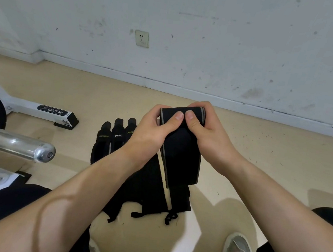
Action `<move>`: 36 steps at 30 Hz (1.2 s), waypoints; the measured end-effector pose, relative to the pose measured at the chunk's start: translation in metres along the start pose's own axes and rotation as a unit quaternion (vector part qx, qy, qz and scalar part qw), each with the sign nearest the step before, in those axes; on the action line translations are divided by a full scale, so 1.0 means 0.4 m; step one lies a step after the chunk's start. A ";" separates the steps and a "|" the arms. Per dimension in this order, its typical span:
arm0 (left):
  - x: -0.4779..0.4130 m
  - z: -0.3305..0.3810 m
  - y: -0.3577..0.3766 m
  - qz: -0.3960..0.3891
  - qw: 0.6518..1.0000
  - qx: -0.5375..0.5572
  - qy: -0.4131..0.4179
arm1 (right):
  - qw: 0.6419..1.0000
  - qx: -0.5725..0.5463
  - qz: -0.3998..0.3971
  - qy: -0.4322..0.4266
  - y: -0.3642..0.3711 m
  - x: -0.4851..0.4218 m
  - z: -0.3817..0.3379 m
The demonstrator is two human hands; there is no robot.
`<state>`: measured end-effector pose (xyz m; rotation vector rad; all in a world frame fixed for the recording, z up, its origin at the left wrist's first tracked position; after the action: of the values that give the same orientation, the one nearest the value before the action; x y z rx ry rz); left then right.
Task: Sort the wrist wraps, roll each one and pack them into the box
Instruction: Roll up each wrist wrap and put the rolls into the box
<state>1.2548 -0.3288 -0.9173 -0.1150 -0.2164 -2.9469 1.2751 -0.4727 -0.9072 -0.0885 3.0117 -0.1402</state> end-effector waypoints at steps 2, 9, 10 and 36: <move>-0.001 0.001 -0.001 0.007 1.000 0.006 -0.005 | 0.998 0.054 0.007 -0.035 -0.004 0.005 -0.005; -0.006 -0.006 -0.019 0.039 0.999 -0.028 -0.022 | 0.992 0.117 0.010 -0.052 -0.015 -0.009 0.022; -0.009 -0.005 -0.023 0.048 0.998 -0.043 -0.019 | 0.991 0.123 0.015 -0.044 -0.016 -0.015 0.029; -0.011 -0.008 -0.034 0.020 0.996 -0.084 0.016 | 0.993 0.050 -0.081 0.065 -0.023 -0.038 0.021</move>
<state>1.2564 -0.3152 -0.9228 -0.0931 0.0395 -2.9198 1.2919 -0.4816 -0.9127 -0.3271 3.1164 -0.3253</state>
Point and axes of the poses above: each hand's wrist, its own x-axis away from the middle knuckle, its own y-axis out of the palm, z = x × y, the point moved 4 cm from there along -x, towards the middle knuckle, and after that the axes turned 11 degrees about z, right-handed, at the moved point
